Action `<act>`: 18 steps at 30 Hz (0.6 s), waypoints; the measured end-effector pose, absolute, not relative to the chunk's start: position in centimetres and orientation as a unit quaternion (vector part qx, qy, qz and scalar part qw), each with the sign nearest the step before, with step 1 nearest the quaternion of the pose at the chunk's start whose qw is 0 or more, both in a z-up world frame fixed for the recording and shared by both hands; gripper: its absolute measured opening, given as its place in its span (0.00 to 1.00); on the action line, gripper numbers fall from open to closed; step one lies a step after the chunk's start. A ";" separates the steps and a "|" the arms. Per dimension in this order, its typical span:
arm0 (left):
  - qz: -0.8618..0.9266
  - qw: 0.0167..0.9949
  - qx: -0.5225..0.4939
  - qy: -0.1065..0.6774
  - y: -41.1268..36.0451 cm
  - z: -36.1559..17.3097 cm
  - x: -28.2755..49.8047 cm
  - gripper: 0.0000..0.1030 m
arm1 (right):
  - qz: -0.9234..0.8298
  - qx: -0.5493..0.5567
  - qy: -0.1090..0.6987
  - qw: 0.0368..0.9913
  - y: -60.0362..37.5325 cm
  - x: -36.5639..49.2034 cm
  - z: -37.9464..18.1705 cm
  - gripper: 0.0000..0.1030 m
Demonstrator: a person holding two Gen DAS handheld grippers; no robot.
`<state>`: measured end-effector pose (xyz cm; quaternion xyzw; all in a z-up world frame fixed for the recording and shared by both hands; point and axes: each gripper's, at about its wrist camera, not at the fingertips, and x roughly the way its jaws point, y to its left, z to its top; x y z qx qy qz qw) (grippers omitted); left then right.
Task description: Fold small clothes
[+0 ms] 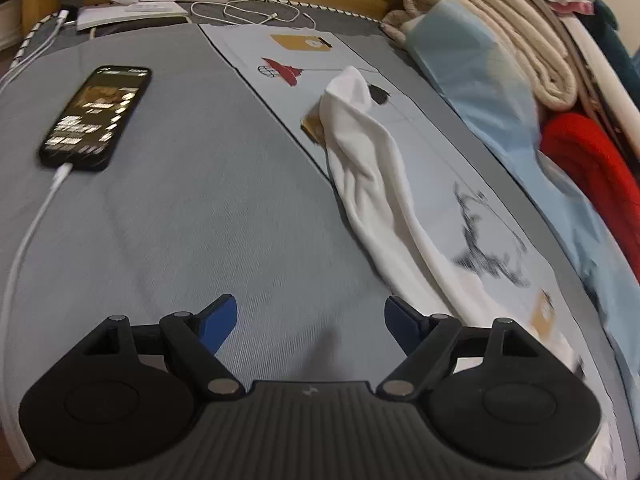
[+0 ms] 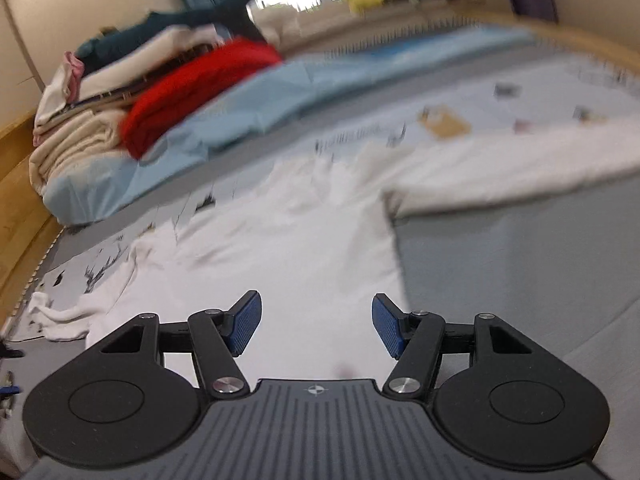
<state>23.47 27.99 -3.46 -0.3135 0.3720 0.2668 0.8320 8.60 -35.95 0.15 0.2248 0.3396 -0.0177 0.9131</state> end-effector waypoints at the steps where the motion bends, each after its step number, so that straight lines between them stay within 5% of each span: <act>1: 0.272 0.830 -0.312 0.373 28.5 -3.9 24.6 0.82 | -0.013 0.228 0.347 0.910 -35.8 9.1 -0.1 0.61; 15: 0.280 0.852 -0.263 0.357 30.6 -7.5 35.4 0.81 | -0.043 0.171 0.350 0.920 -33.2 15.9 -3.5 0.65; 16: 0.282 0.855 -0.246 0.358 30.1 -7.5 35.7 0.55 | -0.035 0.167 0.352 0.920 -32.8 16.1 -3.7 0.65; 17: 0.278 0.860 -0.229 0.360 29.6 -7.3 36.0 0.07 | -0.030 0.164 0.353 0.921 -32.5 16.2 -3.7 0.65; 18: 0.270 0.860 -0.227 0.368 29.3 -7.0 36.3 0.09 | -0.024 0.159 0.354 0.921 -32.2 16.2 -3.7 0.65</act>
